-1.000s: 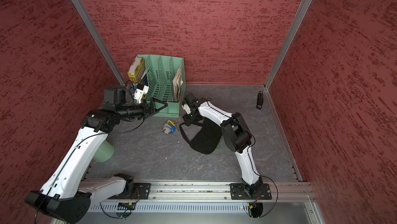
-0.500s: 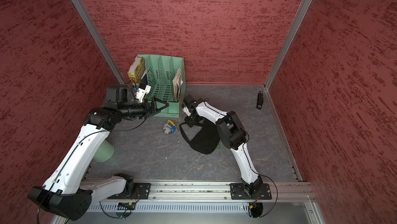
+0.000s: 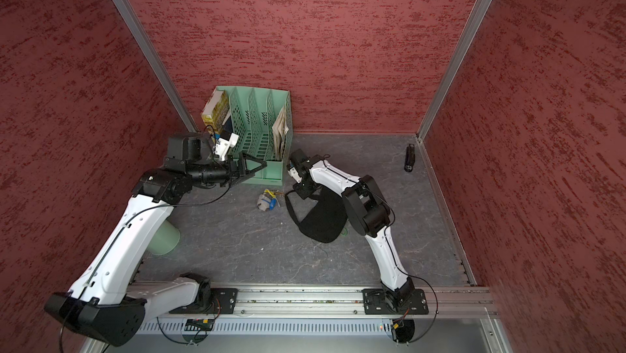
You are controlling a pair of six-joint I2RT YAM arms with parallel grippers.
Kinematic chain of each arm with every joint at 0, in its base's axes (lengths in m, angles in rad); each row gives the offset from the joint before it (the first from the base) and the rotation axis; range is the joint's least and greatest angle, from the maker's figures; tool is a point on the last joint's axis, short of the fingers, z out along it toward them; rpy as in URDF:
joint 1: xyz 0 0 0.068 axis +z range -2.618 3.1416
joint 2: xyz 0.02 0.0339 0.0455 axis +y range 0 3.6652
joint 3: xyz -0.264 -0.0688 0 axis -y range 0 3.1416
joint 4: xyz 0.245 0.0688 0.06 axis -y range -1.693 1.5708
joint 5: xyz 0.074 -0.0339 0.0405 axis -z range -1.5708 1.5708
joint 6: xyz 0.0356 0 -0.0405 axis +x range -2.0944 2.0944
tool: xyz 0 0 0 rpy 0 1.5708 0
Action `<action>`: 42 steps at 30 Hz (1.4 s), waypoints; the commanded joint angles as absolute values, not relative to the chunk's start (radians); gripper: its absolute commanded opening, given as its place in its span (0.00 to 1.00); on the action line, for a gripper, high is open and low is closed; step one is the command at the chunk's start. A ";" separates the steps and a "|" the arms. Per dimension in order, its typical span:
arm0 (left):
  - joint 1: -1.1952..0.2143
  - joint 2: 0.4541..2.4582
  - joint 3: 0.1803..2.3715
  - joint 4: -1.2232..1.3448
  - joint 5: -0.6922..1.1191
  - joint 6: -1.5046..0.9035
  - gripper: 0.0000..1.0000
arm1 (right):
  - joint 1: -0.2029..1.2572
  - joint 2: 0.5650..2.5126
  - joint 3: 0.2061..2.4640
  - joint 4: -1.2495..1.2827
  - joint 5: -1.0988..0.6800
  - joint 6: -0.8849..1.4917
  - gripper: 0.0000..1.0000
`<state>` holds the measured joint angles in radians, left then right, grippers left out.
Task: Remove the decoration from the bag
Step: Pick up the bag from the center of the board.
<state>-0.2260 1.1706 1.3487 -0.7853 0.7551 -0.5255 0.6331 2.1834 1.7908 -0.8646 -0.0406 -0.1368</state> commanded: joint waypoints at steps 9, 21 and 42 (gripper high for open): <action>-0.235 1.126 1.410 -0.629 0.733 -0.428 1.00 | 0.593 1.621 1.908 -0.862 -0.430 -0.245 0.00; -0.294 1.149 1.414 -0.319 0.767 -0.270 1.00 | 0.440 1.462 1.978 -0.553 -1.074 -0.004 0.00; -0.737 1.211 1.424 -0.252 0.798 -0.043 0.96 | 0.411 1.331 1.860 -0.069 -1.315 0.430 0.00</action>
